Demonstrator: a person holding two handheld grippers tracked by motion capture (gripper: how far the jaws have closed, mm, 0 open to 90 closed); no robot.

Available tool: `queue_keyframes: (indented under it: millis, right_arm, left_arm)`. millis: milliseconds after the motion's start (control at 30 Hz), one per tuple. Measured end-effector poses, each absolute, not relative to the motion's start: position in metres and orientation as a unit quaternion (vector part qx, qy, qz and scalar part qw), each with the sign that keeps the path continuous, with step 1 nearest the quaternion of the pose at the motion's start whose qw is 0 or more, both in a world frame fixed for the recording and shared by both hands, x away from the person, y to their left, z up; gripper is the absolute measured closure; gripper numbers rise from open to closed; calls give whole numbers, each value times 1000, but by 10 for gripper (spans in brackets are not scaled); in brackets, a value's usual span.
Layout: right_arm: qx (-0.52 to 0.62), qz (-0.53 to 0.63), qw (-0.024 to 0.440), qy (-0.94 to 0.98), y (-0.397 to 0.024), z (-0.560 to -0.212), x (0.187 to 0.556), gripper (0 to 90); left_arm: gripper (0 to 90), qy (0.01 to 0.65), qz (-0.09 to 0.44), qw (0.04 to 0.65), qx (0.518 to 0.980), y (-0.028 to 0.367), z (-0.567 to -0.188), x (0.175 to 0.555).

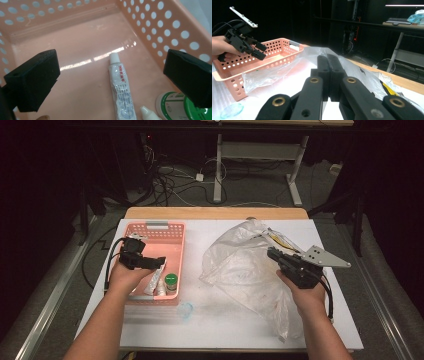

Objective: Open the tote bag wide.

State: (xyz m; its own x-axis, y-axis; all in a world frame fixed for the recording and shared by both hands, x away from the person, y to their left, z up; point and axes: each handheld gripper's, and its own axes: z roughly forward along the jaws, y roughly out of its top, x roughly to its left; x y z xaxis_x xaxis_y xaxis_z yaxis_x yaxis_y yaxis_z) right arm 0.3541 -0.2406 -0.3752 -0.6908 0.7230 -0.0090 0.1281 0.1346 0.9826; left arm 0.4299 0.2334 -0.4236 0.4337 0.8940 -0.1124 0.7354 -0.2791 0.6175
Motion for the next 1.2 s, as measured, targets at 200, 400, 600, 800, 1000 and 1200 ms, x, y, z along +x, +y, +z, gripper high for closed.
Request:
queue_keyframes:
  millis: [200,400,600,800,1000,1200]
  right_arm:
    - [299,587,253,708,-240,-375,354,900]
    - [302,586,252,708,-240,-375,354,900]
    - [300,583,253,711,-239,-376,354,900]
    - [301,584,253,711,-239,-376,353,900]
    - [301,582,254,712,-240,-376,353,900]
    - [301,581,254,712,-238,-377,354,900]
  left_arm:
    - [84,519,96,276,803,230,-431,435]
    - [164,524,63,238,816,227,-439,441]
    - [294,511,38,196,836,219,-439,445]
    - [368,519,29,166,838,213,-443,448]
    - [423,523,25,137,841,213,-445,448]
    - [452,524,28,117,843,212,-448,449]
